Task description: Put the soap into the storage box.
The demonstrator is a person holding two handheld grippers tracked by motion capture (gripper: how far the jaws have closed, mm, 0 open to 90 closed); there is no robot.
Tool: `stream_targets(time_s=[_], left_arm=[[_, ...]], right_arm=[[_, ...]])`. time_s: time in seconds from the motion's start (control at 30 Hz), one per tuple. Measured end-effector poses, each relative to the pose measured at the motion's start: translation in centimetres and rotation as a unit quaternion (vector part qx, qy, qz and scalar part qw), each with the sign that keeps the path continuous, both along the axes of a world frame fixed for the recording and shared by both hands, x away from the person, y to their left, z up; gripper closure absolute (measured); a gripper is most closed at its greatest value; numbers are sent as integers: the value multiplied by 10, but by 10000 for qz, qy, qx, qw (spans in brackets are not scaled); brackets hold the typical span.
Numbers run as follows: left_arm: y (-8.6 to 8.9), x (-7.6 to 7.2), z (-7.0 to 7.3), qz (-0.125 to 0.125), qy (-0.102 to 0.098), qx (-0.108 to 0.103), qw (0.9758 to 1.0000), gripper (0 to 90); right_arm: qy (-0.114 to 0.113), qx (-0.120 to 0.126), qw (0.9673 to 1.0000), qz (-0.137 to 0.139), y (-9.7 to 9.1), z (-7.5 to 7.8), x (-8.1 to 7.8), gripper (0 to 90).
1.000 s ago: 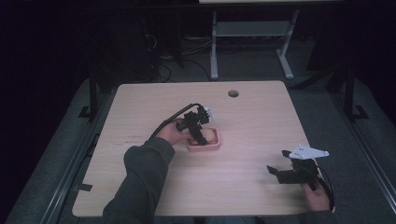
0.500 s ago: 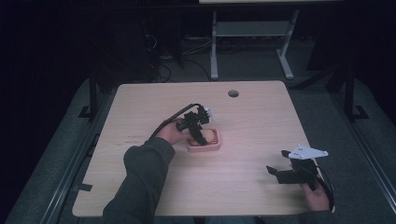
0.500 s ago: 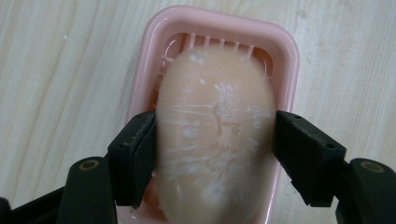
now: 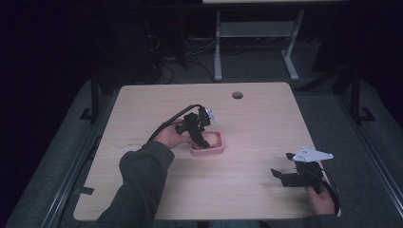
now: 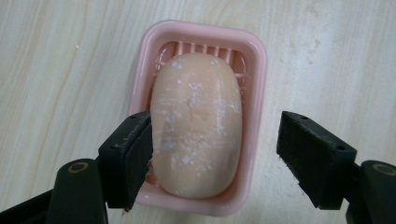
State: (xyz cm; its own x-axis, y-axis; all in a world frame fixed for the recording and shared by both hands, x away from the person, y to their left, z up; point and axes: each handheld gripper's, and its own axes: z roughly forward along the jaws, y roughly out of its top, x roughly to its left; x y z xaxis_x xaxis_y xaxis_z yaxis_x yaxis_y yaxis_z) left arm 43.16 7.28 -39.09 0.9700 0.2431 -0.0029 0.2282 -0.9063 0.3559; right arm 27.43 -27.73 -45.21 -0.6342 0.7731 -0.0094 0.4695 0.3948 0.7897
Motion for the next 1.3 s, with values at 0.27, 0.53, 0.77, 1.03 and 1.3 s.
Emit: stream_targets(time_s=[0.27, 0.53, 0.77, 1.03, 1.3], left_arm=[[16, -9, 2, 109, -32, -173, 9998, 268], [29, -19, 1, 146, -40, -265, 9995, 267], [37, -26, 2, 252, -34, -462, 9986, 256], [42, -33, -1, 251, -93, -445, 9987, 256], [51, -43, -3, 277, -131, -491, 9983, 256]], right_arm=[[15, -18, 10000, -27, 2, 0, 1, 141], [2, -33, 10000, -78, 2, 0, 1, 141], [3, -35, 9999, -143, 1, 0, 1, 141], [37, -75, 9999, -135, 5, -1, 2, 141], [63, -90, 9998, -155, 6, -1, 2, 141]])
